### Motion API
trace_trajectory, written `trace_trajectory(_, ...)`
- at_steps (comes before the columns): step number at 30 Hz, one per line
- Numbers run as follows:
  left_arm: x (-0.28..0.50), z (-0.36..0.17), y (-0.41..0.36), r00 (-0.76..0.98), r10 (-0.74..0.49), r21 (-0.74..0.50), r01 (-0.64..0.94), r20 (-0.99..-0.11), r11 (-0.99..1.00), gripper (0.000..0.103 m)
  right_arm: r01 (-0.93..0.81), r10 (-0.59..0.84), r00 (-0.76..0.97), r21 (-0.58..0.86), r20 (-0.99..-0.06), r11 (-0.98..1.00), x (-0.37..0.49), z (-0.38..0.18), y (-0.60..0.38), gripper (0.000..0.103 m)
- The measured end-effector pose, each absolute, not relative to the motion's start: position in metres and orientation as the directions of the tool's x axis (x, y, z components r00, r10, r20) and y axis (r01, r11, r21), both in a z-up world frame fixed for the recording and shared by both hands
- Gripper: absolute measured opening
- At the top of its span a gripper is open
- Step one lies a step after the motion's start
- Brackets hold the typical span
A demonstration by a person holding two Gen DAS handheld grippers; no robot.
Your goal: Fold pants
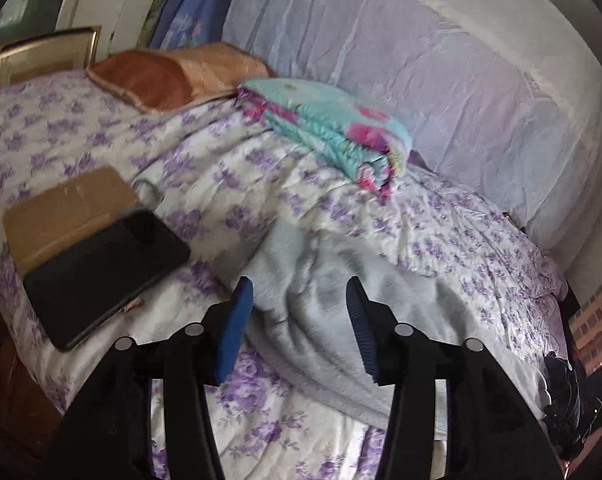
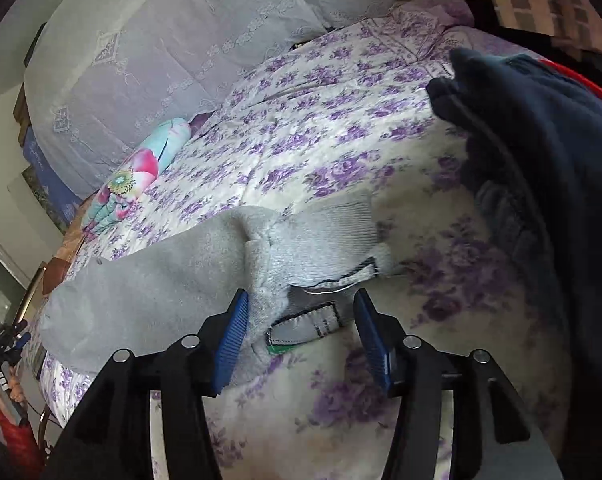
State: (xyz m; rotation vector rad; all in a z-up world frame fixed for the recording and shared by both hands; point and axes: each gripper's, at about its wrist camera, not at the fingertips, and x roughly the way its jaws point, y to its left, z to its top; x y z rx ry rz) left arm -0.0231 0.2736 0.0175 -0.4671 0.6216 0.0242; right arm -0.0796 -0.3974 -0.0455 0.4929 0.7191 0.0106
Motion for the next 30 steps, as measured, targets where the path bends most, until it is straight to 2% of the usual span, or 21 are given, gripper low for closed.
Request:
trace_trajectory(2, -0.012, 0.033, 0.247, 0.803, -0.236, -0.437, -0.034, -0.547, 0.899, 0.059, 0.14, 0.205, 0.777, 0.481, -0.595, 0.866, -0.08, -0.04, -0.399, 0.052)
trace_trajectory(4, 0.002, 0.036, 0.207, 0.762, -0.346, -0.445, 0.085, -0.547, 0.891, 0.06, 0.106, 0.266, 0.776, 0.534, -0.571, 0.839, -0.075, -0.04, -0.396, 0.05)
trace_trajectory(7, 0.028, 0.013, 0.139, 0.661, -0.446, -0.421, 0.211, -0.603, 0.882, 0.066, 0.096, 0.337, 0.767, 0.618, -0.546, 0.781, -0.066, -0.05, -0.393, 0.049)
trace_trajectory(11, 0.059, -0.061, 0.082, 0.501, -0.389, -0.327, 0.21, -0.774, 0.921, 0.066, 0.028, 0.324, 0.815, 0.591, -0.48, 0.806, -0.055, -0.022, -0.382, 0.051)
trace_trajectory(12, 0.06, -0.073, 0.079, 0.5, -0.362, -0.304, 0.198, -0.787, 0.932, 0.066, 0.035, 0.293, 0.819, 0.554, -0.493, 0.832, -0.052, -0.014, -0.383, 0.051)
trace_trajectory(15, 0.045, -0.074, 0.075, 0.538, -0.341, -0.247, 0.241, -0.77, 0.938, 0.066, 0.098, 0.234, 0.79, 0.494, -0.566, 0.864, -0.054, -0.01, -0.393, 0.052)
trace_trajectory(18, 0.037, -0.068, 0.09, 0.532, -0.377, -0.296, 0.234, -0.758, 0.926, 0.066, 0.166, 0.237, 0.75, 0.522, -0.618, 0.837, -0.075, -0.03, -0.403, 0.052)
trace_trajectory(22, 0.038, -0.043, 0.102, 0.546, -0.469, -0.401, 0.248, -0.694, 0.882, 0.067, 0.243, 0.345, 0.724, 0.69, -0.596, 0.682, -0.087, -0.072, -0.416, 0.055)
trace_trajectory(24, 0.042, -0.04, 0.093, 0.537, -0.473, -0.38, 0.281, -0.699, 0.881, 0.068, 0.236, 0.35, 0.74, 0.709, -0.574, 0.664, -0.082, -0.077, -0.413, 0.054)
trace_trajectory(26, 0.045, -0.049, 0.087, 0.538, -0.415, -0.323, 0.261, -0.734, 0.91, 0.072, 0.228, 0.34, 0.74, 0.693, -0.58, 0.684, -0.071, -0.078, -0.406, 0.054)
trace_trajectory(27, 0.046, -0.058, 0.085, 0.525, -0.393, -0.305, 0.249, -0.755, 0.919, 0.072, 0.242, 0.327, 0.734, 0.679, -0.596, 0.694, -0.067, -0.082, -0.404, 0.053)
trace_trajectory(29, 0.044, -0.075, 0.087, 0.522, -0.379, -0.286, 0.253, -0.764, 0.924, 0.072, 0.261, 0.302, 0.729, 0.657, -0.615, 0.708, -0.06, -0.088, -0.4, 0.037)
trace_trajectory(30, 0.037, -0.076, 0.085, 0.547, -0.366, -0.252, 0.273, -0.753, 0.928, 0.072, 0.262, 0.295, 0.734, 0.656, -0.611, 0.708, -0.056, -0.089, -0.398, 0.034)
